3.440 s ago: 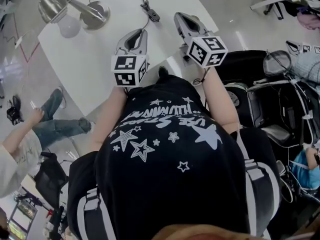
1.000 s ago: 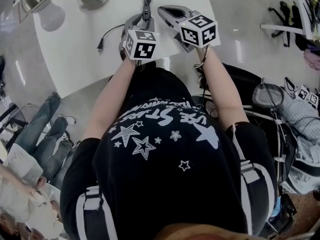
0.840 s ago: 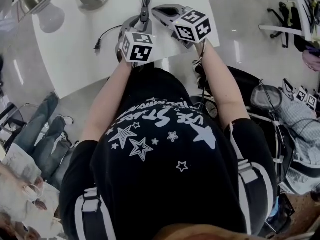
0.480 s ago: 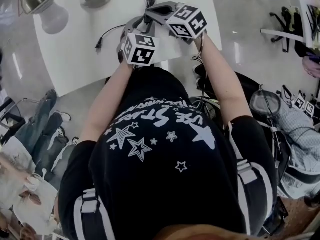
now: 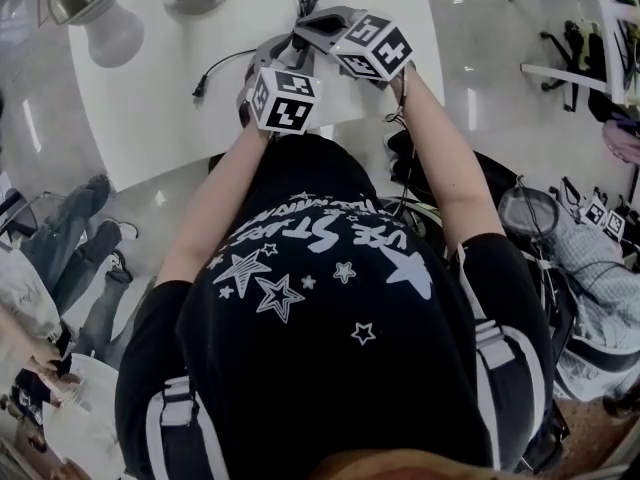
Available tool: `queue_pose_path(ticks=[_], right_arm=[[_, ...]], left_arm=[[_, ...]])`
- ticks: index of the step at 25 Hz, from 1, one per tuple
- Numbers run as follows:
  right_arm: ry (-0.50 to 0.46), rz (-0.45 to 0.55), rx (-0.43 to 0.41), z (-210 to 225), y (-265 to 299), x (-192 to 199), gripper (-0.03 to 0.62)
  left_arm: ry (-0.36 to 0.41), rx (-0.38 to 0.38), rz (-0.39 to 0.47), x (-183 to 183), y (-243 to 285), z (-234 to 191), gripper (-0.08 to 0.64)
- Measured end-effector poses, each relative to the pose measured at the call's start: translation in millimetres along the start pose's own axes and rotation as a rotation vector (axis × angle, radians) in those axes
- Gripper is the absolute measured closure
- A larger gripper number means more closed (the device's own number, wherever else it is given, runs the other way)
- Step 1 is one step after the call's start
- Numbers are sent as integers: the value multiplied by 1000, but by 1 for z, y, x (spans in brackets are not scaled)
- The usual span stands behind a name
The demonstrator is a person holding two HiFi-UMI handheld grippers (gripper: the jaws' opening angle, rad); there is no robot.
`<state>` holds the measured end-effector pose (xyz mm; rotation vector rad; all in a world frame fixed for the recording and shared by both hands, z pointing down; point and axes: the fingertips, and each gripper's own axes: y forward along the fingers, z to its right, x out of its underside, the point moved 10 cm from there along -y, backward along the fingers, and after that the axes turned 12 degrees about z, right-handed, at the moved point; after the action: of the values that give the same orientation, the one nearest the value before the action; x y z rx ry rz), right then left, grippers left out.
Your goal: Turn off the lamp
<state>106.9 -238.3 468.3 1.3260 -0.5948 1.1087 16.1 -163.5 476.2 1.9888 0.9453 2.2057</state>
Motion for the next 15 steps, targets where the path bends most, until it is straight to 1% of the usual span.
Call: queue_pose_path(ticks=[2, 4, 8, 10, 13, 15], right_arm=[[-31, -2, 0, -2, -2, -1, 589], [-88, -18, 0, -5, -1, -3, 589], [-206, -93, -5, -12, -1, -8, 589], [-223, -117, -7, -11, -2, -7, 589], [-213, -124, -11, -10, -2, -6, 589], [-230, -140, -13, -11, -1, -8, 589]], left_arm=[[1, 1, 0, 0, 0, 1, 417], [-1, 1, 0, 0, 0, 1, 417], [-8, 2, -1, 1, 0, 0, 417], [-7, 2, -2, 1, 1, -1, 417], [-7, 1, -4, 1, 0, -1, 417], [-7, 3, -4, 1, 0, -2, 417]])
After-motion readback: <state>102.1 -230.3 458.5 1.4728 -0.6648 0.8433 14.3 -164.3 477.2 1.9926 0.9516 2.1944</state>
